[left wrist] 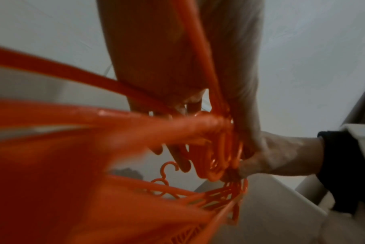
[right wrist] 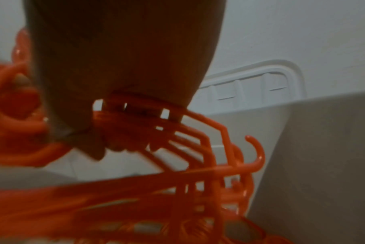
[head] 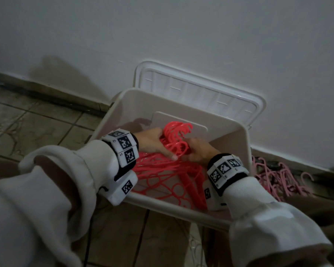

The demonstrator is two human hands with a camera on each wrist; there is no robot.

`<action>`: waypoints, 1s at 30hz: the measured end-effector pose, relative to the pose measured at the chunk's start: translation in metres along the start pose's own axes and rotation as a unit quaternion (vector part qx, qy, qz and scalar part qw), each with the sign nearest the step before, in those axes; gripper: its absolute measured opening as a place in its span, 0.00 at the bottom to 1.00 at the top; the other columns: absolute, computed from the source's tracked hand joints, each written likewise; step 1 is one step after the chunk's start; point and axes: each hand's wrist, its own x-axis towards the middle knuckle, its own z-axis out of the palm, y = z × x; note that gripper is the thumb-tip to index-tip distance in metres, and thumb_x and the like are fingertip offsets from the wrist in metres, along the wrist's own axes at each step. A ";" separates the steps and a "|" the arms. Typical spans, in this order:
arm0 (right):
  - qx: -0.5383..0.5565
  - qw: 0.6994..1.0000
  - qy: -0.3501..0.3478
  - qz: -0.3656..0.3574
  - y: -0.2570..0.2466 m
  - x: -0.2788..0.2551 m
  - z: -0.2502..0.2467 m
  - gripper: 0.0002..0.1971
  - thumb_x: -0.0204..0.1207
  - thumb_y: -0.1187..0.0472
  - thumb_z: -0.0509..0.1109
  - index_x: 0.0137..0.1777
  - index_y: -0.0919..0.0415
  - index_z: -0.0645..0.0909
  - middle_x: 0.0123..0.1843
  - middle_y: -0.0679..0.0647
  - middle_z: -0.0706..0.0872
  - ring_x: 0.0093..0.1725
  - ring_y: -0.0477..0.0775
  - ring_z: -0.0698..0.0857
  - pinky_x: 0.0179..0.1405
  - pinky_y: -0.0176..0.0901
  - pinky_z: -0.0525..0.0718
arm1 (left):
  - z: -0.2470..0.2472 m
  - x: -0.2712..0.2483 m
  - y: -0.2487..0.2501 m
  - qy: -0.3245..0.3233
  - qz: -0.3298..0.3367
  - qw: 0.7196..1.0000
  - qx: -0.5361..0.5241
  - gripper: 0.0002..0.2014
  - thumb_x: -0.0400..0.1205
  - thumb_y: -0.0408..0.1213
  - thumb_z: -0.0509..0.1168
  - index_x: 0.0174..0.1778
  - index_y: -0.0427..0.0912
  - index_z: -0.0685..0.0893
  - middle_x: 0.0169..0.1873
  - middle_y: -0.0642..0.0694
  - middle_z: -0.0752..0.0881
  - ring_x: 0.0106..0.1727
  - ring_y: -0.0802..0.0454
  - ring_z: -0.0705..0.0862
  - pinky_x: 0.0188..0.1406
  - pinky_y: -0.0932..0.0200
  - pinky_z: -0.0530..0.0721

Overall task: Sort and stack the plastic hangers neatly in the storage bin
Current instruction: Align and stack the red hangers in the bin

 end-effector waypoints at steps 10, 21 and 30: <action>-0.076 0.988 0.133 0.006 0.012 0.000 -0.010 0.16 0.76 0.55 0.66 0.62 0.54 0.82 0.58 0.57 0.87 0.60 0.62 0.83 0.52 0.48 0.77 | -0.009 -0.008 0.020 0.090 0.037 0.979 -0.179 0.17 0.77 0.42 0.69 0.57 0.35 0.84 0.50 0.40 0.89 0.50 0.46 0.87 0.52 0.62 0.84; -0.164 0.959 0.201 -0.114 -0.007 0.000 -0.005 0.16 0.70 0.51 0.63 0.54 0.52 0.87 0.50 0.51 0.91 0.42 0.57 0.90 0.38 0.45 0.85 | -0.016 0.006 0.009 0.327 -0.035 0.879 -0.345 0.14 0.85 0.27 0.54 0.33 0.39 0.74 0.18 0.47 0.80 0.10 0.63 0.75 0.09 0.71 0.70; -0.204 0.950 0.211 -0.111 0.007 0.006 -0.005 0.14 0.65 0.58 0.68 0.50 0.50 0.85 0.47 0.52 0.89 0.37 0.53 0.89 0.40 0.43 0.80 | -0.026 0.018 0.006 0.292 -0.056 0.881 -0.367 0.12 0.82 0.24 0.54 0.36 0.42 0.74 0.16 0.51 0.82 0.12 0.62 0.76 0.20 0.66 0.72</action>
